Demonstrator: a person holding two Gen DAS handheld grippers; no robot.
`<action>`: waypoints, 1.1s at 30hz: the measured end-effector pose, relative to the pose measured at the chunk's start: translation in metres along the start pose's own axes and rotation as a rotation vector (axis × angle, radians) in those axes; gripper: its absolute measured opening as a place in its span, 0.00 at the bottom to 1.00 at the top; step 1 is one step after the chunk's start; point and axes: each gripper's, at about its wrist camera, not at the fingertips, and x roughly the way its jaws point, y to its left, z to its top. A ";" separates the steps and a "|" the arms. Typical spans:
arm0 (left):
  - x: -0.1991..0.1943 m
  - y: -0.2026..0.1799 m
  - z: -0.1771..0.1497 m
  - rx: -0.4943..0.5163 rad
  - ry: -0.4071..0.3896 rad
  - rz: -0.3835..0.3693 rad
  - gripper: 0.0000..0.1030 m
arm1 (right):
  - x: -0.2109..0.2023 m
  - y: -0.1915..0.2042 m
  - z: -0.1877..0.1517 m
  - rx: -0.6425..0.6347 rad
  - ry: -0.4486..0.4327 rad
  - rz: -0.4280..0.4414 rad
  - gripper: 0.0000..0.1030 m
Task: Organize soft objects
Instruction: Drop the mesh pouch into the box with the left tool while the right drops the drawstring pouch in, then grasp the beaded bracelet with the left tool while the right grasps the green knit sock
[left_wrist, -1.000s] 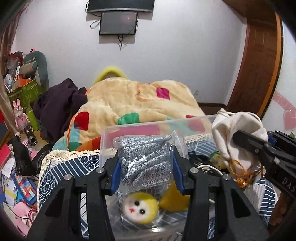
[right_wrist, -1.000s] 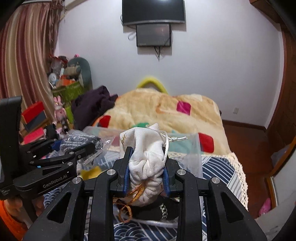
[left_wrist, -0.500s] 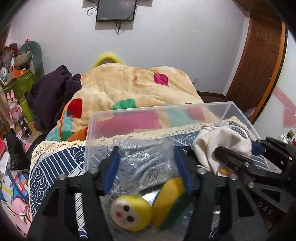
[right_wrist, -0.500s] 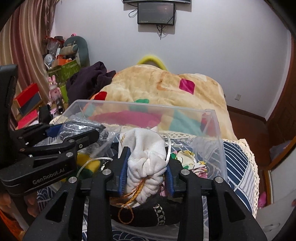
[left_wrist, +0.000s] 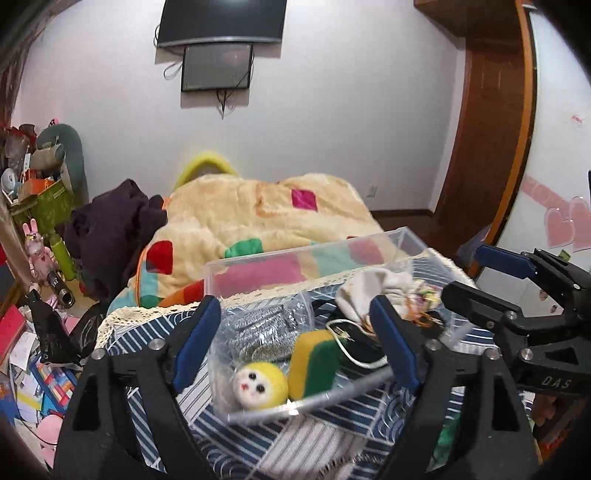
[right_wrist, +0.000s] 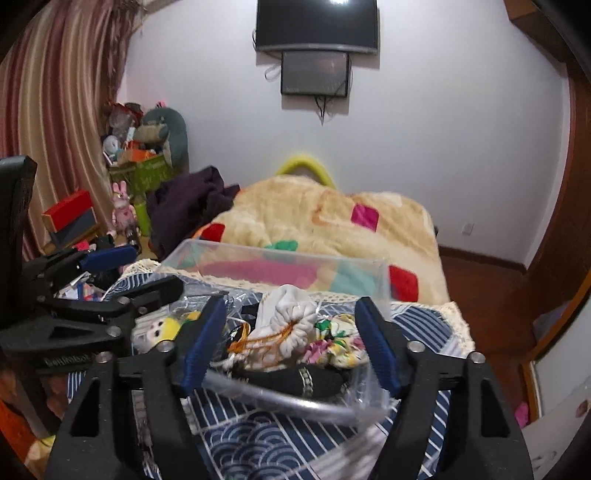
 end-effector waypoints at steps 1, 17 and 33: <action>-0.008 0.000 -0.002 0.003 -0.010 -0.003 0.85 | -0.008 0.000 -0.004 -0.010 -0.007 0.000 0.68; -0.050 -0.010 -0.087 -0.008 0.074 -0.053 0.88 | -0.043 0.010 -0.070 0.045 0.032 0.062 0.77; -0.010 -0.013 -0.134 -0.058 0.180 -0.055 0.41 | -0.003 0.030 -0.130 0.081 0.210 0.127 0.58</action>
